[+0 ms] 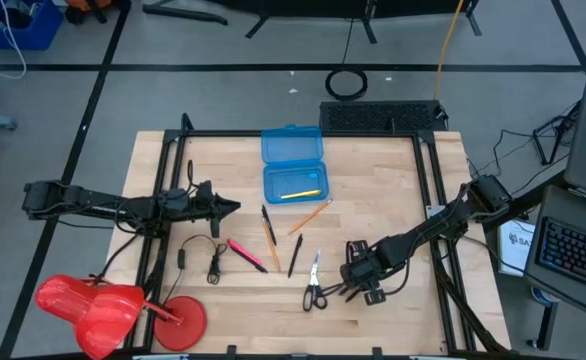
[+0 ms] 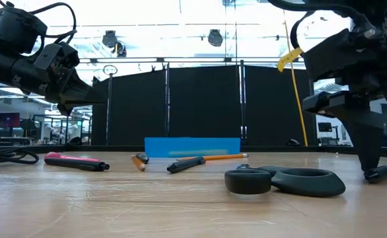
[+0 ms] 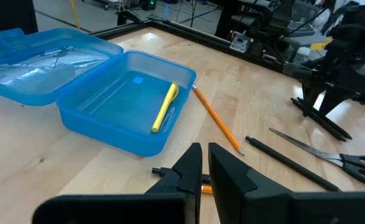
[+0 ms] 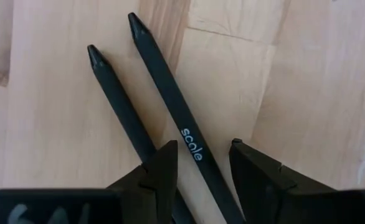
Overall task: Pick & place school supplies into a supply box
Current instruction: Put the black pen into the blue supply box
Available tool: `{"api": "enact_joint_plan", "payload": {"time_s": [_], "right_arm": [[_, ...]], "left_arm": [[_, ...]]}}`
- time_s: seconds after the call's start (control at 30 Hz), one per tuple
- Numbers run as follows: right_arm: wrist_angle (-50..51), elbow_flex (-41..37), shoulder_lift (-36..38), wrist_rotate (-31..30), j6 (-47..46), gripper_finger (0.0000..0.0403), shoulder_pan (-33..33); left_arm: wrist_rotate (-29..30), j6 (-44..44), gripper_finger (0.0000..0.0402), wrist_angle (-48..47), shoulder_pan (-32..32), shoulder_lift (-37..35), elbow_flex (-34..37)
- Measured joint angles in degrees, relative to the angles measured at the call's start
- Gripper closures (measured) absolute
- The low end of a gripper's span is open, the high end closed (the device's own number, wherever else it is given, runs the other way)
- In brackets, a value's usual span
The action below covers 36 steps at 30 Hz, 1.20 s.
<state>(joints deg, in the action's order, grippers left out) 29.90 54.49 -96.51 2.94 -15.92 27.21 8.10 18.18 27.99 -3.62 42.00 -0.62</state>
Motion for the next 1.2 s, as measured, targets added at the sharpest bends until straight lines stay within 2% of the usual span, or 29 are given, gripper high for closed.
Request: {"api": "enact_joint_plan", "payload": {"time_s": [0.27,0.8,1.2], "right_arm": [[-0.34,-0.47,0.04,-0.17,0.47,0.028,-0.19],[-1.75,-0.62,-0.13,0.48,0.56,0.0377,-0.2],[-3.6,-0.62,-0.18,0.35,-1.51,0.0382,-1.28]], "left_arm": [[0.09,-0.01,0.0371,0.02,0.02,0.0,0.0],[0.98,0.03,0.0371,0.02,0.02,0.0,0.0],[0.98,0.05,0.0371,0.02,0.01,-0.01,0.0]]}}
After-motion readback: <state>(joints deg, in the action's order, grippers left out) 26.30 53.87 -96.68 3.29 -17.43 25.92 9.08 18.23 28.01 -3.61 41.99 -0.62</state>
